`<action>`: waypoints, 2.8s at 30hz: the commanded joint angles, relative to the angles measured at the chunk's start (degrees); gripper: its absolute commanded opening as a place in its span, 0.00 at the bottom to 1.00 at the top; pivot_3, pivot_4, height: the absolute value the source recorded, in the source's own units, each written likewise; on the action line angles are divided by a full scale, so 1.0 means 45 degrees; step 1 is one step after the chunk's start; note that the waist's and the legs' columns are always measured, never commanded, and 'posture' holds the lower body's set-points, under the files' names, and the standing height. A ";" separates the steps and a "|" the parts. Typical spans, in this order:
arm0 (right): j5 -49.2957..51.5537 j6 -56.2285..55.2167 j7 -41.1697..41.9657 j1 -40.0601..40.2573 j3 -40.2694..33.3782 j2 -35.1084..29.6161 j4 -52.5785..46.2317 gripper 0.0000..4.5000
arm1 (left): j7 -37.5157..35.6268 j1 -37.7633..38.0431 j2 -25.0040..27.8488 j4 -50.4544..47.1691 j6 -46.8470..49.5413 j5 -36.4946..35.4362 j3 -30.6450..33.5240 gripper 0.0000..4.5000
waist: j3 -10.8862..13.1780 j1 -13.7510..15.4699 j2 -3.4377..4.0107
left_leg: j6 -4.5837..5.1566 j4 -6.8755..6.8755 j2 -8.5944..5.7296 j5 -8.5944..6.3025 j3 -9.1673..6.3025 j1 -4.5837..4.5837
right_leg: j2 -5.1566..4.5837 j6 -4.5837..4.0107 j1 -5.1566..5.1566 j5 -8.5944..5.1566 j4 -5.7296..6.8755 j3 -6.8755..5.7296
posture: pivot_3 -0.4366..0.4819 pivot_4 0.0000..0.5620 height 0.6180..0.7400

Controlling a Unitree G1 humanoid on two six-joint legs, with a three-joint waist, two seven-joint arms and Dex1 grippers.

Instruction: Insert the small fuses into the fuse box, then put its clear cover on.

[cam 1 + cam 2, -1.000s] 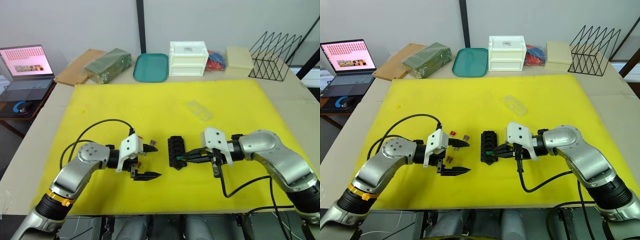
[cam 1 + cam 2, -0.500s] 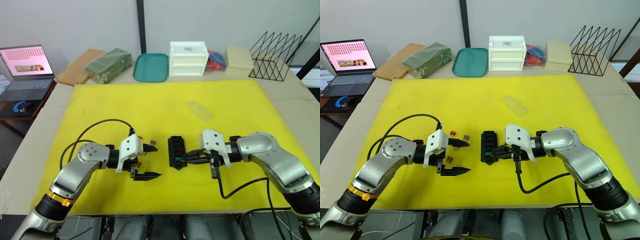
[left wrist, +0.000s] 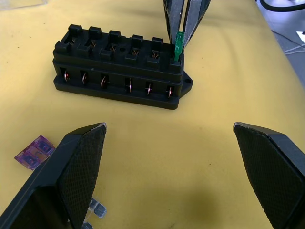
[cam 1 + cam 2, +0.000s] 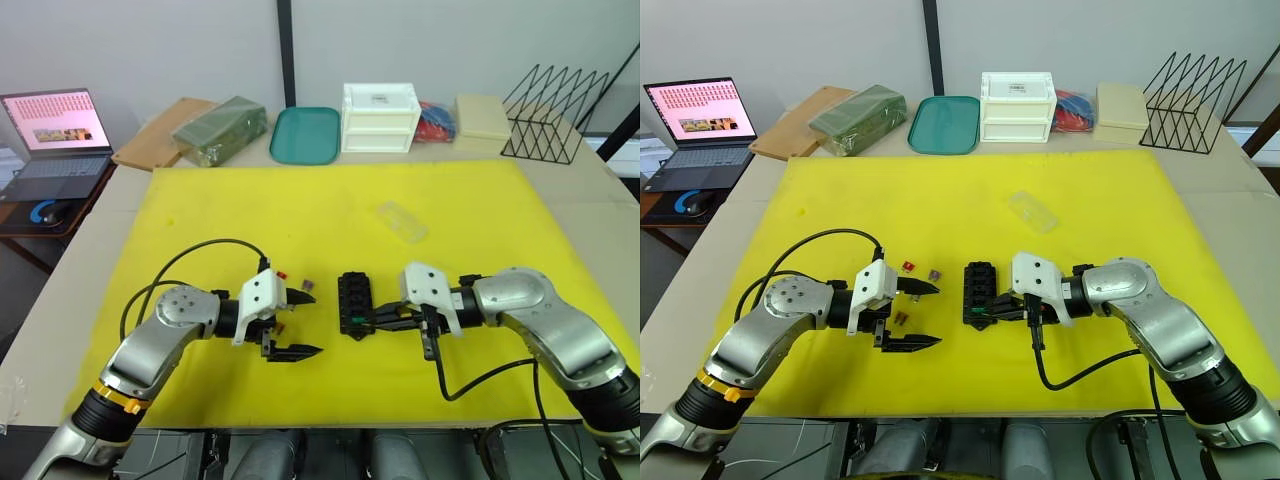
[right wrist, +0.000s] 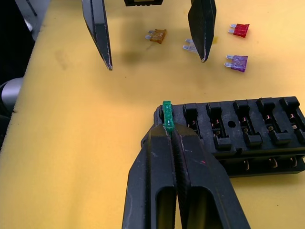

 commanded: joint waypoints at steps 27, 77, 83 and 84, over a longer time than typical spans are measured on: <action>-0.0098 0.0364 0.0494 -0.0617 -0.0123 -0.0211 -0.0823 0.19 | 0.0129 -0.0142 -0.0097 -0.0245 -0.0011 -0.0012 0.0032 1.00 | -0.0001 0.0008 -0.0001 | 0.0000 0.0000 0.0001 0.0000 -0.0002 0.0010 | 0.0001 0.0000 0.0012 0.0000 0.0000 0.0000 | 0.48 0.27 1.00; 0.1866 0.2452 -0.0529 -0.2985 -0.1202 -0.1114 -0.2950 0.19 | -0.0127 0.0026 0.3039 0.3978 1.1679 -0.7892 0.4872 1.00 | 0.0005 -0.0048 -0.0010 | 0.0002 -0.0005 0.0004 -0.0002 -0.0004 0.0003 | 0.0003 0.0000 -0.0003 -0.0001 0.0002 0.0001 | 0.48 0.27 1.00; 0.1696 0.2427 -0.0640 -0.3022 -0.1146 -0.1088 -0.2914 0.19 | 0.0408 -0.0035 0.2141 0.3378 1.2802 -0.8320 0.4526 1.00 | 0.0005 -0.0090 -0.0010 | 0.0001 -0.0007 0.0006 -0.0001 -0.0004 0.0003 | 0.0003 0.0000 -0.0007 -0.0001 0.0005 0.0004 | 0.48 0.27 1.00; 0.1675 0.2427 -0.0653 -0.3009 -0.1151 -0.1099 -0.2929 0.19 | 0.0533 -0.0088 0.1937 0.3358 1.2896 -0.8287 0.4396 1.00 | 0.0004 -0.0087 -0.0009 | 0.0001 -0.0006 0.0006 -0.0001 -0.0004 0.0003 | 0.0004 0.0000 -0.0006 -0.0001 0.0005 0.0004 | 0.48 0.27 1.00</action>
